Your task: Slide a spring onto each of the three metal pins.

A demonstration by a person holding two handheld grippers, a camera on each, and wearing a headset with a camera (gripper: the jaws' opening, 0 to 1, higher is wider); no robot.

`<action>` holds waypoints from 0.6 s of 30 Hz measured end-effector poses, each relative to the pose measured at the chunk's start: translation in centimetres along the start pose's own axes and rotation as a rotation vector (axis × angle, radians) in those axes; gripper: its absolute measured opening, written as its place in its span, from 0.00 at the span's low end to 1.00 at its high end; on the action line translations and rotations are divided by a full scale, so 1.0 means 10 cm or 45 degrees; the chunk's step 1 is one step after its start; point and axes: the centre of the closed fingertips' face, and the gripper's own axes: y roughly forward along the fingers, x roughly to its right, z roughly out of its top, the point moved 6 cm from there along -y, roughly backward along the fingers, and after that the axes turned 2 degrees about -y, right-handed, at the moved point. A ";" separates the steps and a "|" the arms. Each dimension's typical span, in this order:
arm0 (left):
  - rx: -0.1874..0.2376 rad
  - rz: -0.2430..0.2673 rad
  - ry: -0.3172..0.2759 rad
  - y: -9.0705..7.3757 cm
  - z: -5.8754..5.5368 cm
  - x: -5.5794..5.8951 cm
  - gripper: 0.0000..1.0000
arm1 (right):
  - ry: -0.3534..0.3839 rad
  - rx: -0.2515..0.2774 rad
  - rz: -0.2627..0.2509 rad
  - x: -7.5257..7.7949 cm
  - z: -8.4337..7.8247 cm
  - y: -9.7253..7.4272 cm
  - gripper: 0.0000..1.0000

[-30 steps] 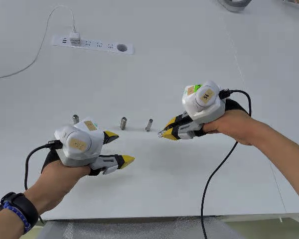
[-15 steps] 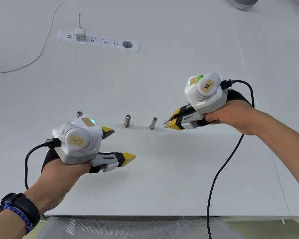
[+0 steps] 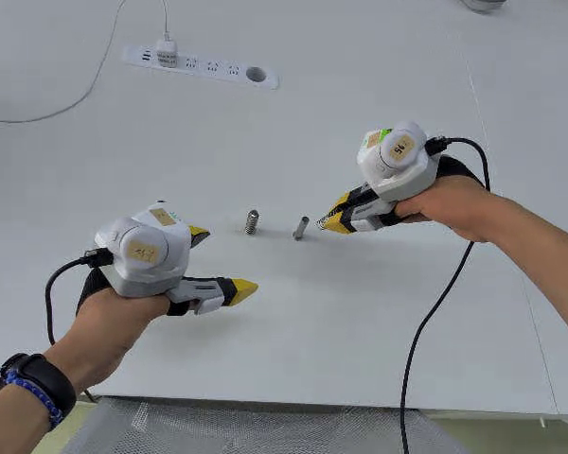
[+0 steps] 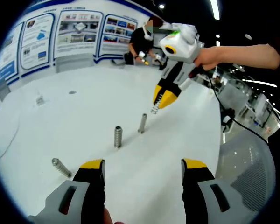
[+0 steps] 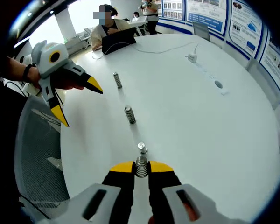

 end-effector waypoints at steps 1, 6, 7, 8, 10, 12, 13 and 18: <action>-0.002 -0.001 0.000 0.00 0.00 0.00 0.68 | -0.002 -0.001 -0.002 0.00 0.01 0.00 0.12; -0.004 -0.002 -0.006 -0.02 -0.02 0.01 0.69 | -0.014 -0.001 0.000 0.01 0.08 -0.01 0.12; -0.003 -0.004 -0.010 -0.02 -0.02 0.01 0.69 | -0.018 -0.002 0.004 0.01 0.09 -0.01 0.12; -0.004 -0.003 -0.011 -0.02 -0.02 0.01 0.70 | -0.020 -0.003 0.005 0.01 0.11 -0.01 0.12; -0.003 -0.006 -0.016 -0.02 -0.02 0.01 0.70 | -0.027 -0.007 0.009 0.01 0.13 0.00 0.12; -0.003 -0.006 -0.016 -0.02 -0.02 0.01 0.70 | -0.034 -0.009 0.013 0.01 0.15 0.01 0.12; -0.003 -0.007 -0.017 -0.02 -0.02 0.01 0.70 | -0.036 -0.010 0.014 0.01 0.16 0.01 0.12; -0.003 -0.007 -0.019 -0.04 -0.03 0.00 0.70 | -0.056 -0.021 0.025 0.00 0.20 0.03 0.12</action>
